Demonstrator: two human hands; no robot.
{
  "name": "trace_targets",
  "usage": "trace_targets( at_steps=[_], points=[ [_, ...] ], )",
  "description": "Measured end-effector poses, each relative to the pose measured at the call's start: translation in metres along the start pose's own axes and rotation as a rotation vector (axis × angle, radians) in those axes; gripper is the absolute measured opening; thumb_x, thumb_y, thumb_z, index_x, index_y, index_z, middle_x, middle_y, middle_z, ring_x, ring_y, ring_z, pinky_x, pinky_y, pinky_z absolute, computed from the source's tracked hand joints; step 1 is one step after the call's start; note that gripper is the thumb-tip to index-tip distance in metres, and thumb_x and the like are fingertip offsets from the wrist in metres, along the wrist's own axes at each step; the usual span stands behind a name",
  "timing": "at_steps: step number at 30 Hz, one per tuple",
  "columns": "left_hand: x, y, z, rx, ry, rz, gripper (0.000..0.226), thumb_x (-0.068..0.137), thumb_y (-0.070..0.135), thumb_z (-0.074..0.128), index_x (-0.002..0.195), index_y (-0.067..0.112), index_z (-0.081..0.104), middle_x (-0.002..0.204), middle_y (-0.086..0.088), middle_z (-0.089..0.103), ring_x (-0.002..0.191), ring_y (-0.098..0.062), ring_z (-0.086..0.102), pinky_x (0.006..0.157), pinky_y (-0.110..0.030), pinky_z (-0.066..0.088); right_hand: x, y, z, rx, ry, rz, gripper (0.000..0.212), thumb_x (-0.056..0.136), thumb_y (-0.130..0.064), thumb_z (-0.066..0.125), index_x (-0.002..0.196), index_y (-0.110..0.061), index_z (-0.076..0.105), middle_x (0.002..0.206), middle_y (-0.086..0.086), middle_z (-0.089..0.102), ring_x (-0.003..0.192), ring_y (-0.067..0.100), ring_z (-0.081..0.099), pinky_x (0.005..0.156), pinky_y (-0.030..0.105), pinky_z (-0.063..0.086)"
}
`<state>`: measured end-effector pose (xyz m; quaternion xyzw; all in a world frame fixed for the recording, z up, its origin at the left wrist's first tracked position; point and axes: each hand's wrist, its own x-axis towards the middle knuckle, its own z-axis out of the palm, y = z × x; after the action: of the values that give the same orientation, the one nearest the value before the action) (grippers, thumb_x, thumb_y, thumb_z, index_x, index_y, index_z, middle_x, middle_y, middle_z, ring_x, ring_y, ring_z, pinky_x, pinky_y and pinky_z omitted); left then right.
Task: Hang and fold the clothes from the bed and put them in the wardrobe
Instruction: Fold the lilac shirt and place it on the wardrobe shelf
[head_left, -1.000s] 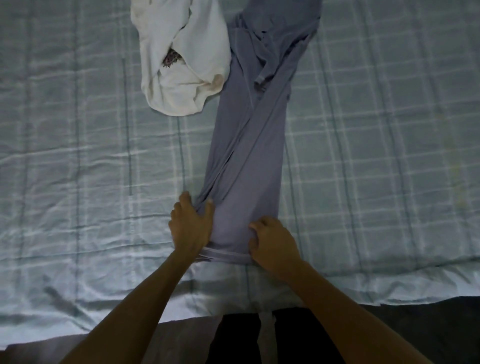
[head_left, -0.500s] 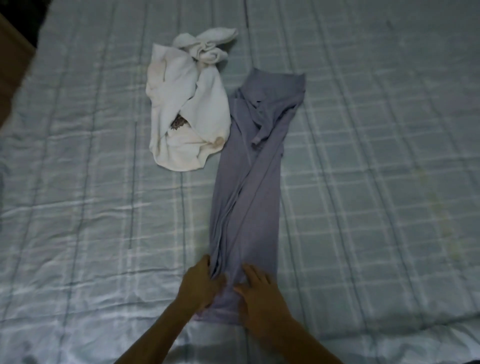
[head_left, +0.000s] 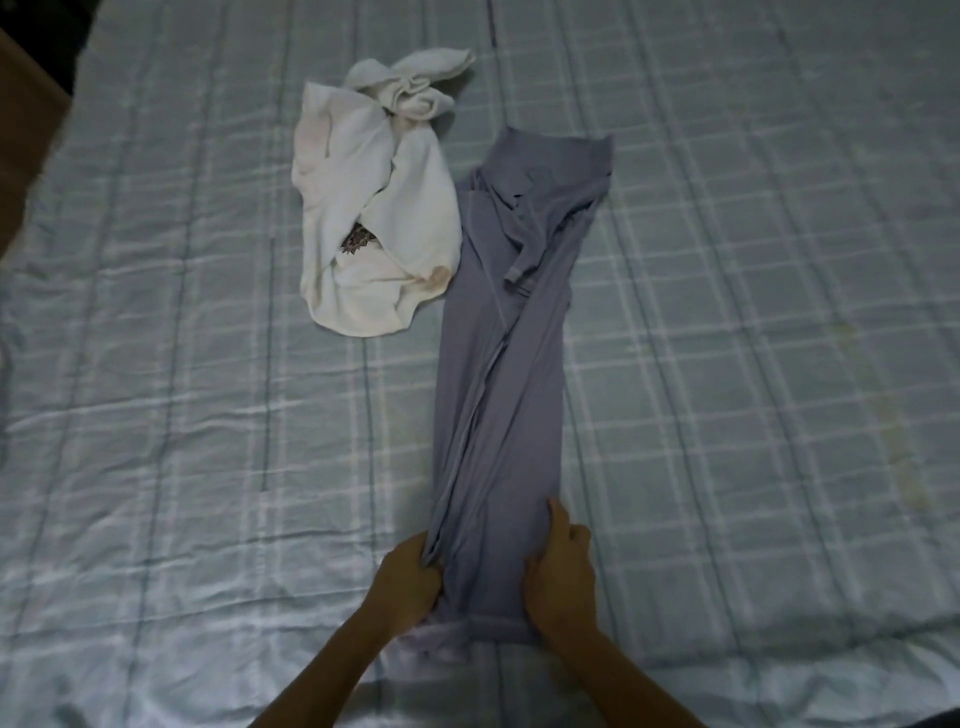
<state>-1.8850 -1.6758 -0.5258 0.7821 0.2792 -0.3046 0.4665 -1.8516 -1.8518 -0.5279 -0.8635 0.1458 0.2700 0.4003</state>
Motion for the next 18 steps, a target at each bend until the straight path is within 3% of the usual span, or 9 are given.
trace_targets(
  at_steps=[4,7,10,12,15,18],
  points=[
    [-0.01,0.0,0.003,0.008,-0.008,0.083,0.018,0.093,0.006,0.048,0.091,0.003,0.065,0.082,-0.007,0.069,0.075,-0.015,0.062,0.063,-0.019,0.047,-0.006,0.008,-0.016,0.001,-0.034,-0.088,0.049,0.101,-0.017,0.038,0.145,-0.033,0.023,0.116,0.001,0.046,0.1,0.01,0.045,0.089,0.015,0.03],
    [-0.032,-0.002,0.015,0.048,-0.038,0.111,0.019,0.091,0.005,0.048,0.097,0.009,0.066,0.088,0.004,0.067,0.083,-0.013,0.062,0.065,-0.011,0.044,-0.014,0.034,-0.043,-0.136,-0.034,-0.037,0.049,0.097,-0.028,0.038,0.145,-0.034,0.027,0.115,0.01,0.052,0.105,0.026,0.055,0.096,0.029,0.039],
    [-0.058,-0.004,0.037,0.08,-0.127,0.04,0.025,0.089,0.01,0.049,0.108,0.006,0.064,0.102,-0.004,0.066,0.1,-0.019,0.061,0.071,-0.017,0.039,-0.032,0.052,-0.071,-0.278,-0.151,0.015,0.067,0.083,-0.036,0.042,0.145,-0.031,0.015,0.108,0.016,0.055,0.101,0.033,0.057,0.087,0.033,0.043],
    [-0.07,-0.001,0.049,0.086,-0.133,-0.007,0.04,0.079,0.027,0.045,0.109,0.008,0.063,0.107,-0.011,0.067,0.103,-0.027,0.061,0.069,-0.019,0.035,-0.045,0.057,-0.082,-0.287,-0.197,0.023,0.074,0.079,-0.035,0.044,0.142,-0.03,0.007,0.107,0.017,0.055,0.099,0.034,0.058,0.082,0.033,0.043],
    [-0.068,0.018,0.042,0.13,0.036,-0.057,0.037,0.067,0.041,0.05,0.102,0.028,0.052,0.094,-0.003,0.064,0.089,-0.025,0.061,0.068,-0.028,0.04,-0.041,0.055,-0.088,-0.445,-0.192,0.001,0.065,0.09,-0.028,0.049,0.148,-0.032,0.021,0.112,0.013,0.05,0.098,0.032,0.058,0.075,0.032,0.044],
    [-0.037,0.044,0.02,0.121,0.255,0.084,0.052,0.072,0.041,0.062,0.118,0.025,0.045,0.108,0.001,0.055,0.096,-0.019,0.055,0.08,-0.036,0.047,-0.017,0.03,-0.093,-0.434,-0.05,-0.043,0.047,0.092,-0.027,0.049,0.138,-0.03,0.042,0.115,0.009,0.049,0.092,0.03,0.059,0.07,0.029,0.042]
  ],
)
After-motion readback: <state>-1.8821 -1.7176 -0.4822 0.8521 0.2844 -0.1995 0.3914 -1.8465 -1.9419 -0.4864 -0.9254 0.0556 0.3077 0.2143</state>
